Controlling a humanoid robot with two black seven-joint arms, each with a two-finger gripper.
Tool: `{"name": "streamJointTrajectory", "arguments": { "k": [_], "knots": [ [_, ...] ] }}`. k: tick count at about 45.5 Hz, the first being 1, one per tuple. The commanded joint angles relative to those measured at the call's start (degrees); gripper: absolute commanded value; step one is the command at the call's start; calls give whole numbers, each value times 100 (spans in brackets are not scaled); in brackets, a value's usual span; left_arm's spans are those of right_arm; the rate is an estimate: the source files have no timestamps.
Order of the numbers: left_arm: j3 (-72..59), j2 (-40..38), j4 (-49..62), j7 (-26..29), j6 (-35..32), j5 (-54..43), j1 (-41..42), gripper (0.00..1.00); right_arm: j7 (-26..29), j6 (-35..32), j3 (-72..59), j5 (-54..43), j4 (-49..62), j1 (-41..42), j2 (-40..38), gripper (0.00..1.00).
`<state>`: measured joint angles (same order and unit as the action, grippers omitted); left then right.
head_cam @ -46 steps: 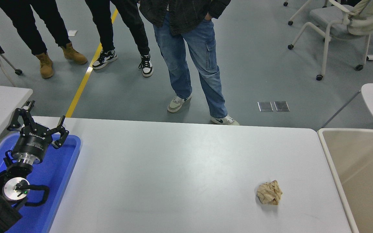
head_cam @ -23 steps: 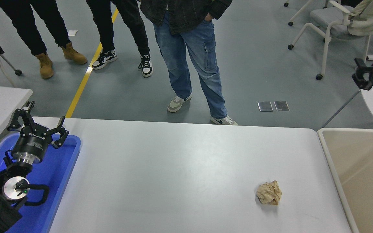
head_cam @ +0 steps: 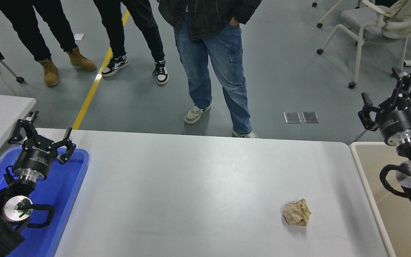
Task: Clean the table surface
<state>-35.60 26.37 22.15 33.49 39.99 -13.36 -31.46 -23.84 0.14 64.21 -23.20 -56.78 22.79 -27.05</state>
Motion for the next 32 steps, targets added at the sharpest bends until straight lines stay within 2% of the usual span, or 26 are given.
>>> {"name": "streamJointTrajectory", "arguments": {
  "k": [1, 24, 32],
  "knots": [
    [0, 0, 0, 0, 0, 0, 0, 100, -165, -5, -57, -89, -97, -556, 174, 99],
    [0, 0, 0, 0, 0, 0, 0, 100, -173, 39, -66, -27, -35, -495, 148, 99],
    [0, 0, 0, 0, 0, 0, 0, 100, -165, 30, -698, 87, 114, -196, -467, 98]
  ]
}}
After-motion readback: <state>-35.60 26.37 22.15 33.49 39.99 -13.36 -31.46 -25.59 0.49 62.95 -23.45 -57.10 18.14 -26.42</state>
